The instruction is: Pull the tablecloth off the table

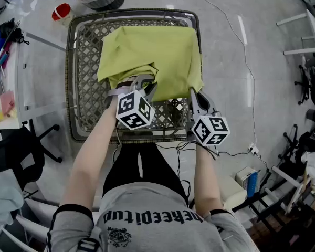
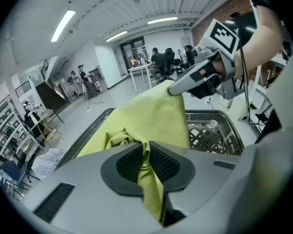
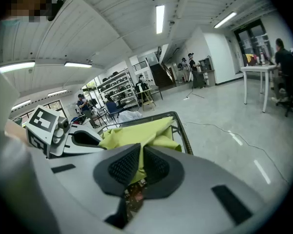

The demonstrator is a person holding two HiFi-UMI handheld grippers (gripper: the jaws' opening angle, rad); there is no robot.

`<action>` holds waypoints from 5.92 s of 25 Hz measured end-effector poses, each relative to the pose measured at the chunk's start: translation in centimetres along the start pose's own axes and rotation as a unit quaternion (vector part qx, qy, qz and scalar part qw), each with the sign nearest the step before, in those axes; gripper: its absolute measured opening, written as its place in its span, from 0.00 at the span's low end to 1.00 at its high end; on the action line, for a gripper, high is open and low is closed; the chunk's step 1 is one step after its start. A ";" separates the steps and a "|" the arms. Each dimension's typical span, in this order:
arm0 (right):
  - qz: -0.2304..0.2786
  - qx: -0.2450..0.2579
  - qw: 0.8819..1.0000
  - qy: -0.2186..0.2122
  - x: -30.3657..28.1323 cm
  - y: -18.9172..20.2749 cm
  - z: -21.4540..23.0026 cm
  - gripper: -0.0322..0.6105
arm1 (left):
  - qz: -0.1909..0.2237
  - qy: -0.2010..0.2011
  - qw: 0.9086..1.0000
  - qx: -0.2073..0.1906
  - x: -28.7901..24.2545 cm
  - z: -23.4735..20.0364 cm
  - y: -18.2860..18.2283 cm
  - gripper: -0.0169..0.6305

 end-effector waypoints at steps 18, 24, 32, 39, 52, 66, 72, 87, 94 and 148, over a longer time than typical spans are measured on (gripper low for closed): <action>-0.046 -0.044 0.998 0.013 0.2 4.0 3.6 0.08 | 0.050 0.039 0.998 -0.014 -3.4 2.7 -7.9 0.10; -0.050 -0.054 0.997 0.016 0.7 4.3 4.6 0.08 | 0.032 0.053 0.998 -0.026 -5.8 4.6 -8.9 0.10; -0.054 -0.049 0.997 0.015 0.9 4.6 4.9 0.09 | -0.004 0.092 0.996 0.016 -9.2 6.8 -6.8 0.12; -0.042 -0.066 0.996 0.041 2.0 4.1 6.7 0.15 | 0.058 0.116 0.990 0.056 -7.5 7.4 -7.6 0.24; -0.036 0.008 0.999 -0.023 0.2 2.0 3.0 0.16 | 0.141 -0.020 0.963 0.229 0.0 3.4 -2.8 0.05; -0.069 0.162 0.971 -0.161 -6.2 1.3 -11.6 0.28 | 0.141 -0.123 0.939 0.289 8.5 -0.2 4.7 0.05; -0.101 0.264 0.946 -0.158 -9.3 3.4 -16.3 0.36 | 0.142 -0.110 0.938 0.297 9.5 -1.7 6.8 0.05; -0.120 0.228 0.965 -0.055 -12.1 2.3 -14.1 0.08 | 0.140 -0.053 0.947 0.286 7.9 -2.3 8.4 0.05; -0.050 0.180 0.982 0.020 -11.0 -4.8 -8.9 0.08 | 0.151 -0.042 0.949 0.273 7.4 -2.8 6.7 0.05; -0.211 0.279 0.932 -0.100 -12.0 5.9 -9.6 0.25 | 0.154 -0.030 0.953 0.259 5.9 -3.0 4.5 0.05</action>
Point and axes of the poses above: the fingertips, and each gripper's own axes: x backward along the fingers, z to its right, y out of its underside, the point moved 4 cm from there along x, backward along the fingers, and after that the axes turned 9 degrees about y, right-handed, at the moved point
